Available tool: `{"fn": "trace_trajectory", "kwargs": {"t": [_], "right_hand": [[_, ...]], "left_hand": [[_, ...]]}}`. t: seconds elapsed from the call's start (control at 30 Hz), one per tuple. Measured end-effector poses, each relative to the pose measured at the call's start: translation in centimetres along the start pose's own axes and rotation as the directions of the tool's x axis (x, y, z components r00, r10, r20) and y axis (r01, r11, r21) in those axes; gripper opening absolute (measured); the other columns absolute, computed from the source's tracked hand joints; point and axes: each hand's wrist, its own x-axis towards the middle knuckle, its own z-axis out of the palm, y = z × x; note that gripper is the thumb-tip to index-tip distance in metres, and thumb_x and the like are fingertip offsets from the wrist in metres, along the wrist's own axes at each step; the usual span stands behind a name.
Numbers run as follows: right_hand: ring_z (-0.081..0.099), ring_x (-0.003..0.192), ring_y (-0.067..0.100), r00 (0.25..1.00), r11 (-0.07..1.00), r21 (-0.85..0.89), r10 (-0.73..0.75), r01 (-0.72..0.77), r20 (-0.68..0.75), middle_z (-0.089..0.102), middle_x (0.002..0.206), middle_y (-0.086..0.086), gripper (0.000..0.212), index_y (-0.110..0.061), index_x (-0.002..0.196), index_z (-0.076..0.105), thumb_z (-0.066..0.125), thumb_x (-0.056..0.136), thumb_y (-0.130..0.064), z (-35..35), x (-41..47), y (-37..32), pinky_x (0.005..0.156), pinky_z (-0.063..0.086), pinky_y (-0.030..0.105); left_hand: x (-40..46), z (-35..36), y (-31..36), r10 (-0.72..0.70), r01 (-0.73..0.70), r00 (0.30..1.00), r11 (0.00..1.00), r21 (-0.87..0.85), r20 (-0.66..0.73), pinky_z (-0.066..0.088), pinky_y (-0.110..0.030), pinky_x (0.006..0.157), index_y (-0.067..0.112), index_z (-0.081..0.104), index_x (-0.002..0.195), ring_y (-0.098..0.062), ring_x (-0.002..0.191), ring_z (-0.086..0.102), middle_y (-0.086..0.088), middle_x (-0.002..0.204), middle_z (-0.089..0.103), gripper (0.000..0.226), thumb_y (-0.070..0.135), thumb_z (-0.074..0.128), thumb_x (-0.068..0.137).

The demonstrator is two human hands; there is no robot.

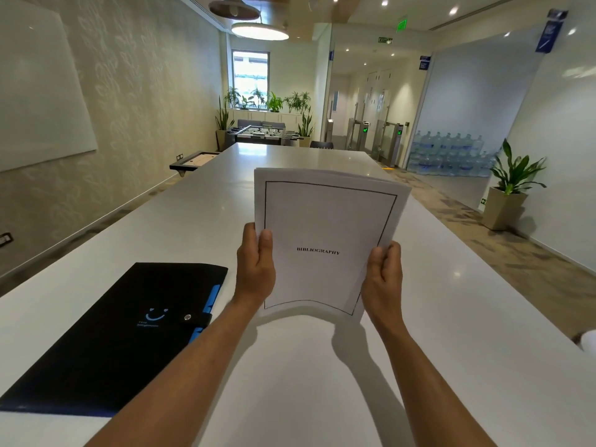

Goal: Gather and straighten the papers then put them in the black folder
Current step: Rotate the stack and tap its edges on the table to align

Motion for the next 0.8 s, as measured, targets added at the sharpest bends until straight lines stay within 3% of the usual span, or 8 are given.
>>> {"fn": "trace_trajectory", "kwargs": {"t": [0.07,0.13,0.23,0.37,0.5,0.6,0.8], "right_hand": [[0.051,0.066,-0.008,0.998,1.000,0.026,0.015,-0.017,0.065,0.050,0.082,-0.010,0.010,-0.016,0.097,0.043,0.037,0.103,-0.019,-0.1,-0.3,0.2,0.061,0.045,0.011],[0.057,0.075,-0.013,0.989,0.998,0.022,0.059,-0.062,0.137,0.055,0.092,-0.012,0.016,-0.011,0.112,0.042,0.039,0.102,-0.023,0.1,-1.0,0.9,0.065,0.048,0.010],[0.057,0.081,-0.017,0.979,0.993,-0.004,0.116,-0.117,0.165,0.056,0.099,-0.012,0.023,-0.013,0.120,0.040,0.037,0.102,-0.027,0.6,-2.0,1.9,0.064,0.047,0.005],[0.057,0.071,-0.016,0.986,0.988,0.023,0.153,-0.155,0.069,0.055,0.091,-0.007,0.023,-0.006,0.111,0.041,0.031,0.103,-0.025,1.1,-2.1,2.0,0.060,0.046,0.005],[0.055,0.068,-0.010,0.989,0.989,0.029,0.145,-0.145,0.010,0.054,0.087,-0.005,0.025,-0.011,0.099,0.041,0.030,0.101,-0.033,0.9,-2.2,2.5,0.061,0.048,0.014],[0.054,0.069,-0.010,0.991,0.991,0.037,0.130,-0.130,0.015,0.053,0.088,-0.007,0.023,-0.012,0.099,0.041,0.030,0.102,-0.032,0.7,-2.2,2.6,0.062,0.048,0.014],[0.054,0.070,-0.011,0.998,0.994,0.087,0.065,-0.067,0.026,0.054,0.086,-0.007,0.018,-0.006,0.103,0.045,0.033,0.104,-0.019,1.1,-1.8,2.0,0.064,0.047,0.010]], "left_hand": [[-0.4,-0.1,-0.5,-0.008,0.010,0.999,0.999,-0.046,0.036,0.045,-0.014,0.060,0.028,0.044,0.094,-0.003,0.063,0.049,0.007,0.076,0.049,0.012,0.022,0.037,0.102],[-1.2,0.0,-1.4,-0.070,0.075,0.994,0.995,-0.072,0.079,0.051,-0.017,0.067,0.018,0.046,0.106,-0.002,0.076,0.058,0.009,0.090,0.058,0.016,0.031,0.039,0.099],[-2.2,0.3,-2.3,-0.149,0.151,0.985,0.988,-0.026,0.089,0.048,-0.024,0.067,0.009,0.048,0.103,-0.005,0.068,0.052,0.002,0.080,0.055,0.024,0.033,0.042,0.099],[-2.3,0.6,-2.0,-0.175,0.177,0.982,0.984,-0.017,0.075,0.047,-0.032,0.064,0.008,0.049,0.100,-0.017,0.066,0.048,-0.017,0.079,0.054,0.025,0.032,0.041,0.099],[-2.0,0.2,-1.8,-0.196,0.197,0.980,0.979,-0.046,0.038,0.048,-0.032,0.063,0.020,0.048,0.094,-0.013,0.067,0.050,-0.003,0.078,0.054,0.016,0.033,0.041,0.099],[-1.9,0.1,-1.7,-0.205,0.205,0.979,0.978,-0.048,0.006,0.052,-0.030,0.067,0.018,0.046,0.100,-0.014,0.074,0.056,0.003,0.086,0.057,0.017,0.033,0.039,0.100],[-2.0,1.3,-0.3,-0.185,0.178,0.979,0.980,-0.087,-0.080,0.047,-0.010,0.065,0.014,0.044,0.110,0.004,0.076,0.054,0.008,0.091,0.054,0.017,0.027,0.036,0.102]]}}
